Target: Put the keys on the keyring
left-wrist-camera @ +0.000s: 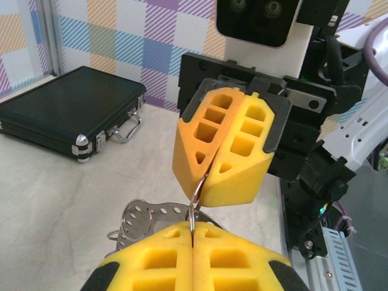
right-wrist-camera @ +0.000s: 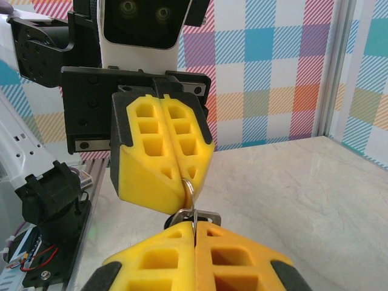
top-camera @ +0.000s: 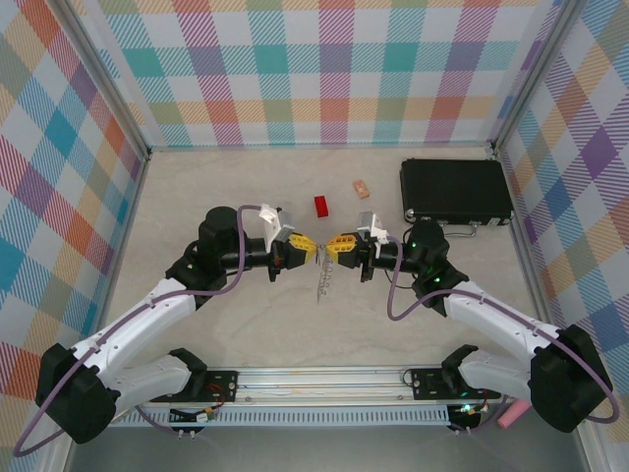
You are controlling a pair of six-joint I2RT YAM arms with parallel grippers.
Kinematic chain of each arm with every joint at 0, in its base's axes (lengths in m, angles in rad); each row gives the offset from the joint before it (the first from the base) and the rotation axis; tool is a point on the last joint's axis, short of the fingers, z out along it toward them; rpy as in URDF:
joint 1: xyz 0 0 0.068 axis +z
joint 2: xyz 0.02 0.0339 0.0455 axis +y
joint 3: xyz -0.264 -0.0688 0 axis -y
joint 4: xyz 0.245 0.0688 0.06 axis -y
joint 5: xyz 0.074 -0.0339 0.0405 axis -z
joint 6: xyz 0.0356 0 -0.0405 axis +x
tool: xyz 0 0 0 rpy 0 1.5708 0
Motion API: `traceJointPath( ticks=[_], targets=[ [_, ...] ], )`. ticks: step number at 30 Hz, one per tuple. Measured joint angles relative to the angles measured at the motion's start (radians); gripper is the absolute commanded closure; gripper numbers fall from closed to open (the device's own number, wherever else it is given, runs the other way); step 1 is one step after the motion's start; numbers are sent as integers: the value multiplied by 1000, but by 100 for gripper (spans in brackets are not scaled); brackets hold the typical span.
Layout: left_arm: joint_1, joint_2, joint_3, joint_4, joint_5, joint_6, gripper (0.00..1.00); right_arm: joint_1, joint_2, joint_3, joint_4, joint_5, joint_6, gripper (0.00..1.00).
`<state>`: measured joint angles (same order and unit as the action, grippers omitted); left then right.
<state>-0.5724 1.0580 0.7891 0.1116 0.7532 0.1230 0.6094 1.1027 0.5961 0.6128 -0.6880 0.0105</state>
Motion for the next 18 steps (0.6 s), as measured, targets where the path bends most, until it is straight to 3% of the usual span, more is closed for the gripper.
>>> traceJointPath(
  ticks=[18],
  targets=[
    [0,0,-2,0,24,0,100,0,0,0,2,0,0,100]
  ],
)
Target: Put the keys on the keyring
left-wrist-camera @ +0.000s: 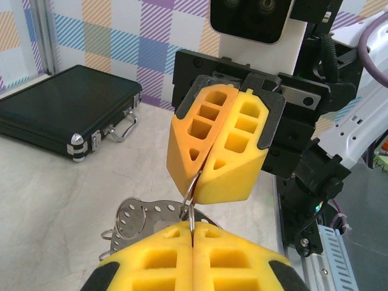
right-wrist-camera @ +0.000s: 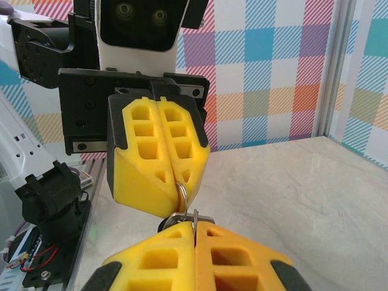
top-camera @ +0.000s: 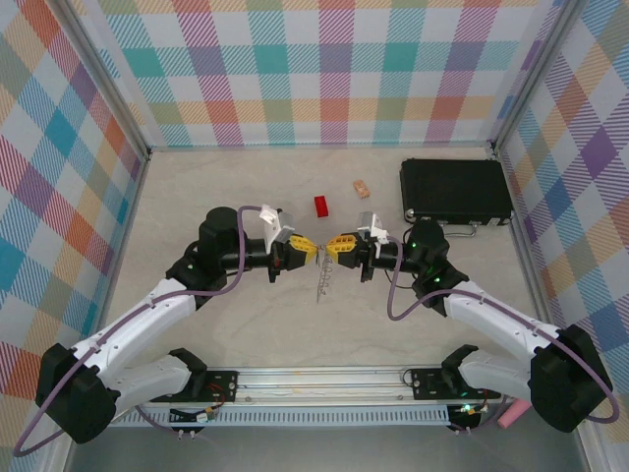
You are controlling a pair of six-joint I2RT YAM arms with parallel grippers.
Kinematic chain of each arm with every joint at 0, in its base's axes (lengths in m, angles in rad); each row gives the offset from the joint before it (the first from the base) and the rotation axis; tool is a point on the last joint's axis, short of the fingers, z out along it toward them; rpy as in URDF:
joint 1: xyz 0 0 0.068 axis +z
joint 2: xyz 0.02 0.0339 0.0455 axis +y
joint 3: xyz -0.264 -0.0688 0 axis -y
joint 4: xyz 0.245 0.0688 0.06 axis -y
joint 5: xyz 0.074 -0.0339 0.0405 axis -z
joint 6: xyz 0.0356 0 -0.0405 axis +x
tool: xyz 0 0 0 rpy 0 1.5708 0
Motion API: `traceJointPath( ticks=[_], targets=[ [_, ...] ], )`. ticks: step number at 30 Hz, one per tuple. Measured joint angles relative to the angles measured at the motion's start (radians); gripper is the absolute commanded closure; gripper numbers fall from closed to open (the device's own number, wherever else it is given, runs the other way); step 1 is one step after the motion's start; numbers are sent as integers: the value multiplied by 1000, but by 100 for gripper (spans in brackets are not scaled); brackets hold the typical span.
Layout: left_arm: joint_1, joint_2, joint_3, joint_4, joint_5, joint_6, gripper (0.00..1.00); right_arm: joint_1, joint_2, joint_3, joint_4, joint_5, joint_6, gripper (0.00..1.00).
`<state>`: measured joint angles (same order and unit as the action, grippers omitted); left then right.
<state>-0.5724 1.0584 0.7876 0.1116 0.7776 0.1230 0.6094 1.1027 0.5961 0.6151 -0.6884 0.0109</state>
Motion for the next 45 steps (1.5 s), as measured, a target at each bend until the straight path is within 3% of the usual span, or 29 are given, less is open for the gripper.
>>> traceJointPath(
  ticks=[19,45],
  targets=[
    [0,-1,-7,23,-39,-3,100,0,0,0,20,0,0,100],
    [0,13,-7,24,-1,-7,100,0,10,0,29,-8,8,100]
  ],
)
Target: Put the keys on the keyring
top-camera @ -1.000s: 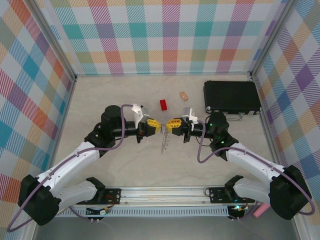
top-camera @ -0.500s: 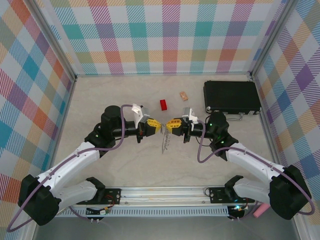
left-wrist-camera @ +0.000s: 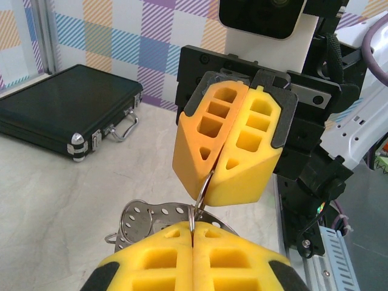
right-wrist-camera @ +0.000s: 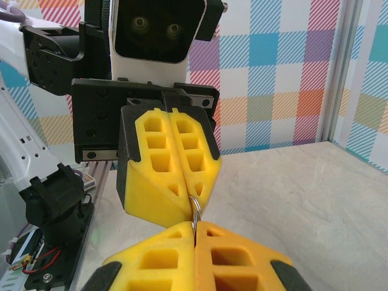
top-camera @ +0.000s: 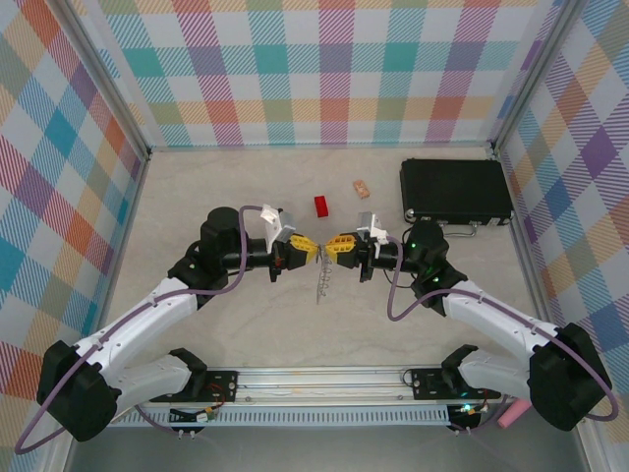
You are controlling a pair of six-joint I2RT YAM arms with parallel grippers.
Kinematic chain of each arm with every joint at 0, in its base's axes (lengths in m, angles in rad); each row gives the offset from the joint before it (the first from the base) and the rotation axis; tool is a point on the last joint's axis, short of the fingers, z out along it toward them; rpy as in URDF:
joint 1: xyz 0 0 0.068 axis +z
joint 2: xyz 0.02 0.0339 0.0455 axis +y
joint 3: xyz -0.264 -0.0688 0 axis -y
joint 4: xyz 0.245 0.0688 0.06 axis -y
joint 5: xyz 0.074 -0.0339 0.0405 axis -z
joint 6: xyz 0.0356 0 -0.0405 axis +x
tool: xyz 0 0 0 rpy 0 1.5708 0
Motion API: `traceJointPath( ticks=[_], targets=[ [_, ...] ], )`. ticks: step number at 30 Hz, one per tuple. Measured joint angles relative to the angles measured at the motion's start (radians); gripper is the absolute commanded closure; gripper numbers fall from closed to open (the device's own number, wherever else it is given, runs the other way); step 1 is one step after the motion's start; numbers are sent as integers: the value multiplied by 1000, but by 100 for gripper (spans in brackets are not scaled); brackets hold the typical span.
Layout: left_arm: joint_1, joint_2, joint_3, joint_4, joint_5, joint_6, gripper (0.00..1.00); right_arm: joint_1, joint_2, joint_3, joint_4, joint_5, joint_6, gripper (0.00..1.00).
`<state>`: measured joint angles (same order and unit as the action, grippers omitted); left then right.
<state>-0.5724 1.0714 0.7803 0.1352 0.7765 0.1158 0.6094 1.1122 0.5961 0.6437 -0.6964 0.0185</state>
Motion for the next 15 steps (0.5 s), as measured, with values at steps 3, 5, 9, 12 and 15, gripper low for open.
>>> traceJointPath(
  ticks=[3,5,9,12,15],
  targets=[
    [0,0,0,0,0,0,100,0,0,0,0,1,0,100],
    [0,0,0,0,-3,0,100,0,2,0,2,1,0,100],
    [0,0,0,0,-16,1,100,0,6,0,2,6,0,100],
    [0,0,0,0,-29,1,100,0,6,0,-1,9,0,100],
    [0,-2,0,0,-43,2,100,0,6,0,-5,17,0,100]
  ],
)
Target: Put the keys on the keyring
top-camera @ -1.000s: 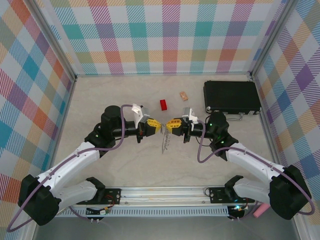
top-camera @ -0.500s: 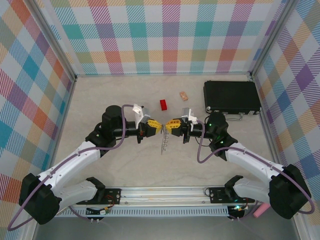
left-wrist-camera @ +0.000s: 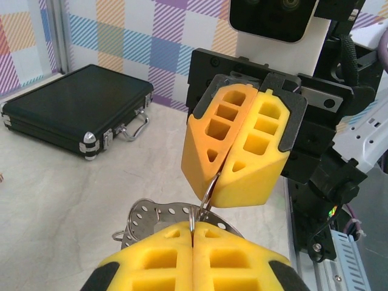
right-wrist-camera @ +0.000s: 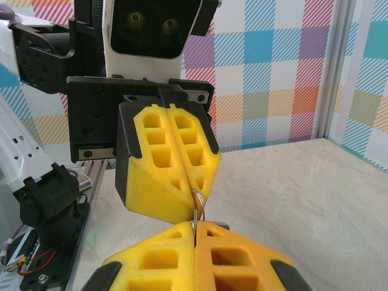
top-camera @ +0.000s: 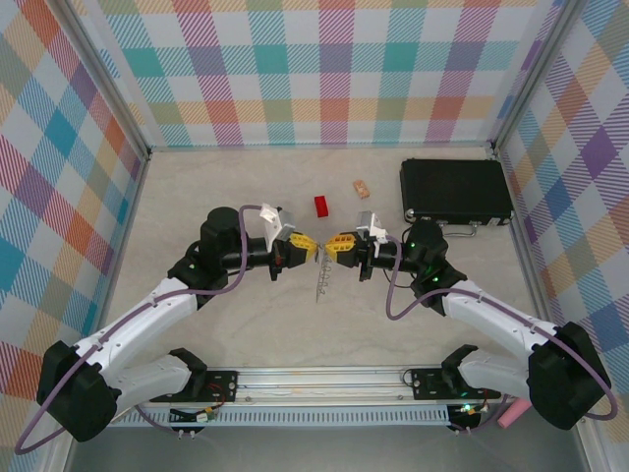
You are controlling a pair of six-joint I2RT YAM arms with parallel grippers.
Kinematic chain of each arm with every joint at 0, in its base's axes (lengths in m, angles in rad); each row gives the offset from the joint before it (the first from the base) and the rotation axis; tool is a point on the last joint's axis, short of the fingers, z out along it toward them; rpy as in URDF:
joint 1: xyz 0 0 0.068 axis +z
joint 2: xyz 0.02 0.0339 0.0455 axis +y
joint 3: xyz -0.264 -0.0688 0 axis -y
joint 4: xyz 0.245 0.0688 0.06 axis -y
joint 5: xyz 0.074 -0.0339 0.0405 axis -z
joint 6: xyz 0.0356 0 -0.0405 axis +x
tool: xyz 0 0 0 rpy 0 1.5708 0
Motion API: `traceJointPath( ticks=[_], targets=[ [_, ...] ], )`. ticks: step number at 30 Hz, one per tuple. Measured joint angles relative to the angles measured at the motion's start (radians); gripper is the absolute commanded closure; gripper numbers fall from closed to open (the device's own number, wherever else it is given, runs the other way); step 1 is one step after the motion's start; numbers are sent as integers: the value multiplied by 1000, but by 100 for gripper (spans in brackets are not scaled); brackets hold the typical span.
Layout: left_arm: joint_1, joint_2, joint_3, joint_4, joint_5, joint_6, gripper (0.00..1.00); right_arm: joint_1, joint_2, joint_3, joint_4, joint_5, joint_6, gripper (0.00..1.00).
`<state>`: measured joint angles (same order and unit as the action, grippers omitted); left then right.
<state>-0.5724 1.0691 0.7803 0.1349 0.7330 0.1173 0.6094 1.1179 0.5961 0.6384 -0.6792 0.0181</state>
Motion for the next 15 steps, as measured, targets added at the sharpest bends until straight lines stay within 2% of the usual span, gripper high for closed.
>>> traceJointPath(
  ticks=[9,15],
  targets=[
    [0,-33,0,-28,-61,41,100,0,-23,-17,-34,35,-1,100],
    [0,-68,4,-140,-128,171,100,0,-34,-21,-86,43,-4,100]
  ],
)
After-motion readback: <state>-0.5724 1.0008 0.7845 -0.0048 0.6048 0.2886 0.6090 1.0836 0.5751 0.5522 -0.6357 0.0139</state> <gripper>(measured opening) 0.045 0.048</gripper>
